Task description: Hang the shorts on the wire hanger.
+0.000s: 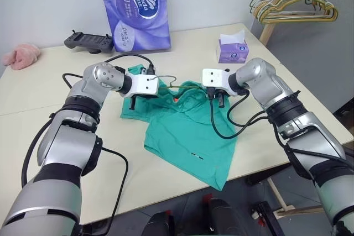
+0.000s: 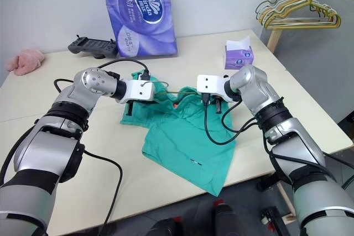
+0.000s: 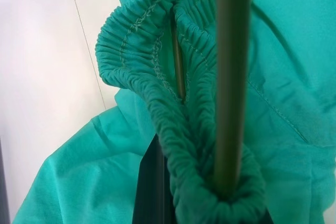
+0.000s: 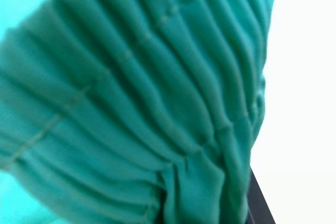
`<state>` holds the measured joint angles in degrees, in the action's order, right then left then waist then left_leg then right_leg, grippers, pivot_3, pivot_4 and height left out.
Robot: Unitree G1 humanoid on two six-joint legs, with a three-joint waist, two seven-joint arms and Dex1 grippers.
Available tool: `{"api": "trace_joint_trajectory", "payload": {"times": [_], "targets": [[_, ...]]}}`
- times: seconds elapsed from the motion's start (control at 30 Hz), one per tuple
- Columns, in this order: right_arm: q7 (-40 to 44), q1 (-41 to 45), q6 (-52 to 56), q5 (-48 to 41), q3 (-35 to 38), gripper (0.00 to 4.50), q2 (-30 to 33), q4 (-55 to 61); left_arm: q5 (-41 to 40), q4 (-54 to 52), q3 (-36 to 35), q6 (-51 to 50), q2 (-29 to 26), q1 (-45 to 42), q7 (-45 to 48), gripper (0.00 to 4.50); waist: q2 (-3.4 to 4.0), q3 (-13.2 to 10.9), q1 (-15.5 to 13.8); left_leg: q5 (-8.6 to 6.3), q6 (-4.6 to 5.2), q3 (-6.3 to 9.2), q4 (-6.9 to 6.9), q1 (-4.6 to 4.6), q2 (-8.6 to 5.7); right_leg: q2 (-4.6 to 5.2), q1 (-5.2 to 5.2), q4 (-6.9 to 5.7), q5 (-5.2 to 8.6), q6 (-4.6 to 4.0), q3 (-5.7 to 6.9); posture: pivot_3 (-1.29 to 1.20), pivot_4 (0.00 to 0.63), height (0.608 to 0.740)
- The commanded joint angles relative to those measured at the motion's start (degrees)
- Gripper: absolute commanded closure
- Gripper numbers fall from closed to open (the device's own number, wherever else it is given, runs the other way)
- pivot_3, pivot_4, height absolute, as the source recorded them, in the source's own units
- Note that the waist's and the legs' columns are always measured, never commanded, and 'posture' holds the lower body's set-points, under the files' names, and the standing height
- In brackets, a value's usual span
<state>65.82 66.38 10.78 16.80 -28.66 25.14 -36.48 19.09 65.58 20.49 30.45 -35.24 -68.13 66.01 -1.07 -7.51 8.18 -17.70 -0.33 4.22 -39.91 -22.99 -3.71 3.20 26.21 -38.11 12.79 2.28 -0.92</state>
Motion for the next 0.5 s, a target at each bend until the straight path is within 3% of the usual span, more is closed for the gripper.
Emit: {"api": "trace_joint_trajectory", "payload": {"times": [0.03, 0.3, 0.5], "targets": [[0.09, 1.51, -1.37, 2.03, -0.19, 4.45, 1.24, -1.05, -0.74, -1.71, -1.36, 0.31, -1.05, -0.92, -0.17, 4.50, 0.00, 0.00, 0.01, 0.00, 0.00, 0.00, 0.00, 0.00, 0.00, 0.00, 0.00, 0.00, 0.00, 0.00, 0.00, -0.10, 0.102, 0.740], [-0.55, 1.18, 0.27, 1.16, 1.65, 4.45, 0.98, -0.47, -2.35, -1.94, -2.41, 0.39, -0.82, -0.89, 0.96, 4.50, 0.00, 0.00, 0.01, 0.00, 0.00, 0.00, 0.00, 0.00, 0.00, 0.00, 0.00, 0.00, 0.00, 0.00, 0.00, -0.11, 0.100, 0.740], [-1.01, 1.28, 0.51, 1.04, 2.05, 4.50, 1.36, -0.64, -4.03, -2.10, -3.95, -1.62, -0.24, -2.27, 2.22, 2.87, 0.00, 0.00, 0.02, 0.00, 0.00, 0.01, 0.00, 0.00, 0.00, 0.00, 0.00, 0.00, 0.00, 0.00, 0.00, -0.11, 0.106, 0.740]]}}
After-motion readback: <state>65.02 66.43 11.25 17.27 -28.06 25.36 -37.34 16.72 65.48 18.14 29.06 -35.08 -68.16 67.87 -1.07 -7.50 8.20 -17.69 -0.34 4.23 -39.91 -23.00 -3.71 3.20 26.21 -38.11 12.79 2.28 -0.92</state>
